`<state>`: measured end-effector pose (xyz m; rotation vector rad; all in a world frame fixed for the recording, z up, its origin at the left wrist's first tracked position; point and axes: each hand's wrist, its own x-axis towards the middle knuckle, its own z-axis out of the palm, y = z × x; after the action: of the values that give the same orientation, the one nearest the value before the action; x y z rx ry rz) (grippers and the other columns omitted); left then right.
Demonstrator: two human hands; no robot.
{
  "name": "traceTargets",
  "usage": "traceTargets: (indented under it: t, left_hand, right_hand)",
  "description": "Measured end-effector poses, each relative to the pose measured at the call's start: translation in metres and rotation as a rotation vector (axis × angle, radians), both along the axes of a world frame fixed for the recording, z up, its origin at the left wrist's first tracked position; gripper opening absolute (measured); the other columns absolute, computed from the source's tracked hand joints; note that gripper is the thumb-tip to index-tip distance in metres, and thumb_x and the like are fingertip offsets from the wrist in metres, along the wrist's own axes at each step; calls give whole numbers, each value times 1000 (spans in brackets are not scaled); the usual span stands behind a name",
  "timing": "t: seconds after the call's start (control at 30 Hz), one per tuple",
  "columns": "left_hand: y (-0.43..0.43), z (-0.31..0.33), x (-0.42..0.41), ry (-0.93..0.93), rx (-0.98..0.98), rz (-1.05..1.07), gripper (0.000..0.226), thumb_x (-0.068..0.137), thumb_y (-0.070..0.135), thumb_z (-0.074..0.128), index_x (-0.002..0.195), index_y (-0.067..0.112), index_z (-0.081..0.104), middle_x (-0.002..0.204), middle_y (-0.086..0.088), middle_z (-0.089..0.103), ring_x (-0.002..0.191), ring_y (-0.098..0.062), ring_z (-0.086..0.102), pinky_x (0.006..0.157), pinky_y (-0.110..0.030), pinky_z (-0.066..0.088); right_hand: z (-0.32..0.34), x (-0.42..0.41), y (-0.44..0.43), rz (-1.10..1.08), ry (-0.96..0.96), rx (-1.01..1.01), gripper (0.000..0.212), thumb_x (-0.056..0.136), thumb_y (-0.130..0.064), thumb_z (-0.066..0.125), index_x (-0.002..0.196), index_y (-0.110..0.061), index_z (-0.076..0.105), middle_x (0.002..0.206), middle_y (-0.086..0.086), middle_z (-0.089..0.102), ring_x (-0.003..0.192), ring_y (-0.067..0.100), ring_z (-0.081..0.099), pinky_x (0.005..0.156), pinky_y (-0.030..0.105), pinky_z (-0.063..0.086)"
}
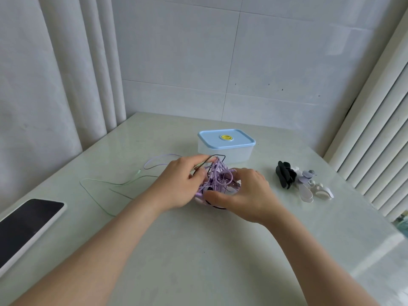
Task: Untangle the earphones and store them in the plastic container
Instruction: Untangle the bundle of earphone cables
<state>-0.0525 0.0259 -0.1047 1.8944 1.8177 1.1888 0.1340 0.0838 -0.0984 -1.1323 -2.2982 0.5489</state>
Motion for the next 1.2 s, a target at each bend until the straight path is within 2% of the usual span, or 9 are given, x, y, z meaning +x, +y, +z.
traceTargets:
  t: [0.2, 0.3, 0.4, 0.47, 0.6, 0.77, 0.87, 1.0, 1.2]
  left_hand:
    - [-7, 9, 4, -104, -24, -77, 67, 94, 10, 56, 142, 56, 51, 81, -17, 71, 66, -32, 50, 67, -29, 46]
    - [-7, 10, 5, -101, 31, -18, 67, 89, 9, 60, 142, 50, 54, 68, -14, 70, 56, -21, 54, 69, -28, 51]
    - [-6, 14, 2, -79, 173, 165, 56, 86, 13, 64, 136, 38, 63, 58, -9, 63, 59, -27, 54, 71, -30, 51]
    - [-5, 15, -3, -118, 213, 294, 47, 81, 23, 67, 126, 37, 69, 61, 1, 64, 56, -16, 50, 73, -28, 48]
    - [-5, 17, -6, -191, 156, 433, 35, 78, 38, 66, 113, 33, 68, 78, 9, 59, 80, -14, 57, 78, -32, 48]
    - [-3, 18, -7, -223, 109, 568, 17, 86, 32, 70, 92, 19, 61, 79, 6, 53, 89, -26, 56, 77, -37, 44]
    - [-3, 18, -8, -200, 53, 526, 24, 81, 43, 68, 93, 25, 57, 92, 6, 52, 101, -27, 54, 94, -44, 47]
    - [-6, 14, -1, -69, 123, 386, 41, 74, 46, 65, 110, 29, 56, 116, 5, 49, 115, -23, 47, 105, -38, 38]
    - [-7, 19, 4, 243, 451, 84, 16, 83, 26, 77, 96, 34, 77, 116, 7, 53, 103, -16, 50, 101, -50, 44]
  right_hand:
    - [-6, -1, 10, -168, 203, 21, 32, 78, -50, 82, 100, -29, 72, 84, -18, 74, 88, 7, 71, 85, 39, 57]
    - [-6, 3, 15, -205, 174, 35, 6, 86, -33, 76, 86, -27, 74, 77, -19, 74, 75, 7, 65, 78, 37, 56]
    - [1, 8, 15, -163, 191, -112, 15, 90, -22, 69, 76, -16, 71, 54, -15, 62, 51, 3, 48, 58, 25, 41]
    - [7, 11, 12, -94, 282, -253, 26, 94, -14, 62, 72, 0, 59, 51, -10, 47, 45, 6, 38, 50, 22, 31]
    - [14, 11, 9, -14, 398, -409, 28, 99, -14, 60, 91, 12, 66, 70, 8, 49, 51, 8, 39, 47, 13, 36]
    - [13, 10, 8, 39, 422, -466, 40, 87, -35, 67, 93, 5, 70, 75, 12, 43, 72, 33, 26, 59, 33, 19]
    - [11, 10, 9, 39, 479, -509, 28, 94, -24, 68, 85, 2, 72, 73, 10, 49, 61, 16, 32, 55, 25, 23]
    - [10, 9, 10, 50, 514, -520, 27, 99, -19, 64, 91, 6, 70, 72, 6, 55, 56, 7, 38, 55, 17, 33]
    - [9, 8, 11, 68, 501, -514, 22, 100, -19, 62, 84, -11, 75, 68, -1, 55, 58, 7, 44, 51, 10, 35]
